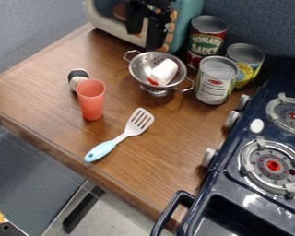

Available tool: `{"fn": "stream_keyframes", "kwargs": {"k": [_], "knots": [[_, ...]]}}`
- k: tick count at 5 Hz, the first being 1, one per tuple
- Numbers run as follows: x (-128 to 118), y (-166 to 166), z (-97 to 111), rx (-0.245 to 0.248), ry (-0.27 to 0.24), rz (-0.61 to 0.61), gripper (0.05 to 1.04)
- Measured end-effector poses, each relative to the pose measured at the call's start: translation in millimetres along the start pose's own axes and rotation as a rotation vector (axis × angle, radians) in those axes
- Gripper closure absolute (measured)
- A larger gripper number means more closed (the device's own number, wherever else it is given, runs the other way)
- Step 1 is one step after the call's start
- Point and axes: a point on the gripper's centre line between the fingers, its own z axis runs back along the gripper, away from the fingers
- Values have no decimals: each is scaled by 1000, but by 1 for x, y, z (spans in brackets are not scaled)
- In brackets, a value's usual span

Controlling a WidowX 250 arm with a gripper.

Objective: Pick up the red thing and put it in the bowl

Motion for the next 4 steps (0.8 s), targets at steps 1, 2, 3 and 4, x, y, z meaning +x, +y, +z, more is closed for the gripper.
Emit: {"fn": "stream_keyframes", "kwargs": {"k": [1, 2, 3, 4], "knots": [[-18, -9, 28, 57, -71, 25, 83], [-32, -15, 36, 87, -86, 46, 83], [-52, -15, 48, 109, -120, 109, 83], [-60, -16, 50, 93, -103, 165, 83]]}}
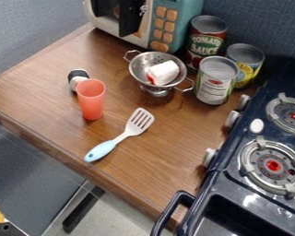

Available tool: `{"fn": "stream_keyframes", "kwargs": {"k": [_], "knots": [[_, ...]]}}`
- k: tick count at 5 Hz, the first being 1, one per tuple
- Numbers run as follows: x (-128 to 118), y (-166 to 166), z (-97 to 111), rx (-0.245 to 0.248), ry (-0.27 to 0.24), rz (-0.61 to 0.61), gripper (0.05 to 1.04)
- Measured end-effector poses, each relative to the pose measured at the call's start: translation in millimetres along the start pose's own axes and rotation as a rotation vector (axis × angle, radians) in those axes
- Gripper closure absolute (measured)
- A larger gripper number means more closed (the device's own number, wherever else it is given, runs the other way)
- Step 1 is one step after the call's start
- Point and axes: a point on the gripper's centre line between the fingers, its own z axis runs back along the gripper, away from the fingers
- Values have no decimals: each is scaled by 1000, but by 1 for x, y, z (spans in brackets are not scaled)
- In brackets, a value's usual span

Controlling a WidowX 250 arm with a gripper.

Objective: Pick up the red thing and put it in the bowl

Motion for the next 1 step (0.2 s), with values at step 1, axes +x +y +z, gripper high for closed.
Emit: {"fn": "stream_keyframes", "kwargs": {"k": [1], "knots": [[2, 5, -16, -37, 65, 142, 83]]}}
